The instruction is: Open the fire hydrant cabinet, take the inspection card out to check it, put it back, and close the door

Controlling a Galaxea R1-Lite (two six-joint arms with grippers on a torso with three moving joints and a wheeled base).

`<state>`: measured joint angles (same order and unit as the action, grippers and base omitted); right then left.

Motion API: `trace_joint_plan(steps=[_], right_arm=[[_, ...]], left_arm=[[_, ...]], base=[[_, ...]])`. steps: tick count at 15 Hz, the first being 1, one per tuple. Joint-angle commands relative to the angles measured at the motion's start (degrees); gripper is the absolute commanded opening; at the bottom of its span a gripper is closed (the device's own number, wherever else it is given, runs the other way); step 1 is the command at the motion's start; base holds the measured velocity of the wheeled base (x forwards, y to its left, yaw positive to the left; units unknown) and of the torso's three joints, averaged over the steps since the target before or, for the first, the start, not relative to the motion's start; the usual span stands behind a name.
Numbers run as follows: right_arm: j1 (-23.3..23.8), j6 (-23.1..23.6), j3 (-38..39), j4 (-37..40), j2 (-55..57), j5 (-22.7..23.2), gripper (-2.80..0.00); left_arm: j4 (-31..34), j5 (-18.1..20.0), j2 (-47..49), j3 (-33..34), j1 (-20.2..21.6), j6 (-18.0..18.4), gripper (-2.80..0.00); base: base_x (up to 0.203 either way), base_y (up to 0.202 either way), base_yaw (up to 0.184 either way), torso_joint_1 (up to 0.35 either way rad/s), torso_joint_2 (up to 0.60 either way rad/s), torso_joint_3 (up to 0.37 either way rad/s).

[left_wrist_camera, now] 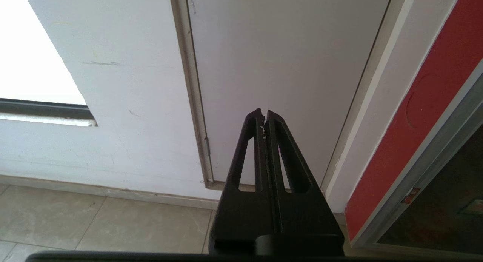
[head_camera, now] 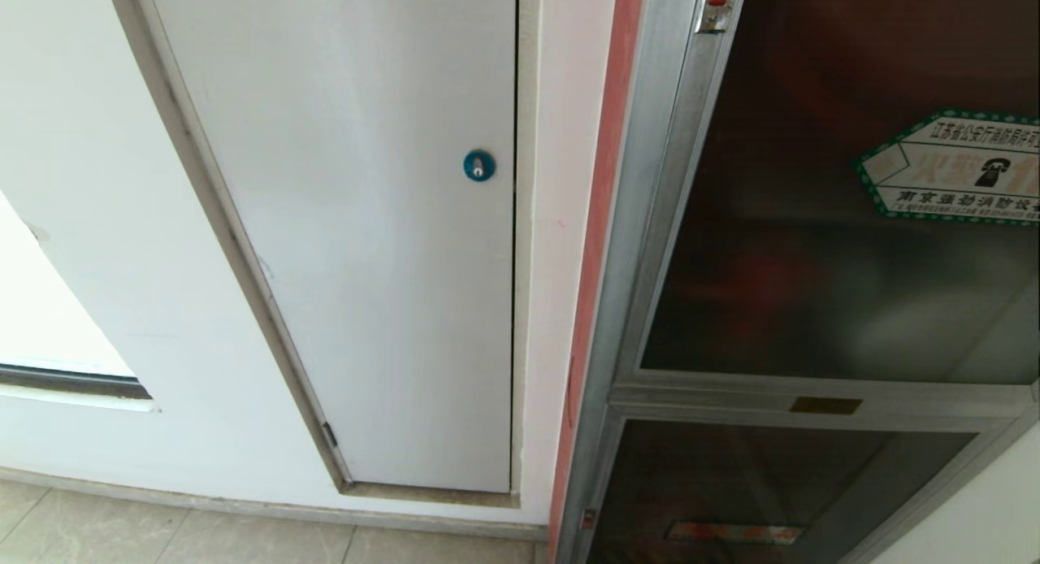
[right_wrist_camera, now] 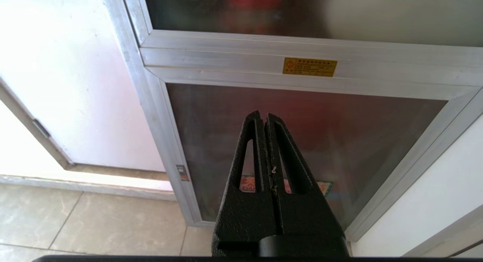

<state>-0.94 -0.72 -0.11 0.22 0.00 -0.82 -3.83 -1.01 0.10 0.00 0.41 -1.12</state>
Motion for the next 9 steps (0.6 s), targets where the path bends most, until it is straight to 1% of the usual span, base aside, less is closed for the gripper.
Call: trace_joint_plan(steps=[1, 2, 3, 9], right_arm=[[-0.03, -0.57, 0.02, -0.04, 0.09, -0.18, -2.80], [-0.03, -2.50, 0.02, -0.04, 0.09, -0.54, -2.80], [-0.03, -2.83, -0.06, -0.04, 0.09, -0.71, -2.80], [-0.03, -2.80, 0.02, -0.04, 0.09, -0.77, -2.80]], left_arm=[[-0.04, -0.04, -0.01, 1.14, 0.02, -0.11, -2.80], [-0.04, -0.04, -0.01, 1.14, 0.02, -0.02, -2.80], [-0.04, -0.04, -0.01, 1.14, 0.02, -0.04, -2.80], [-0.04, -0.04, 0.07, 1.14, 0.02, -0.02, -2.80]], base=[[0.000, 0.000, 0.000, 0.000, 0.00, 0.000], [0.000, 0.000, 0.000, 0.000, 0.00, 0.000], [0.000, 0.000, 0.000, 0.000, 0.00, 0.000], [0.000, 0.000, 0.000, 0.000, 0.00, 0.000]])
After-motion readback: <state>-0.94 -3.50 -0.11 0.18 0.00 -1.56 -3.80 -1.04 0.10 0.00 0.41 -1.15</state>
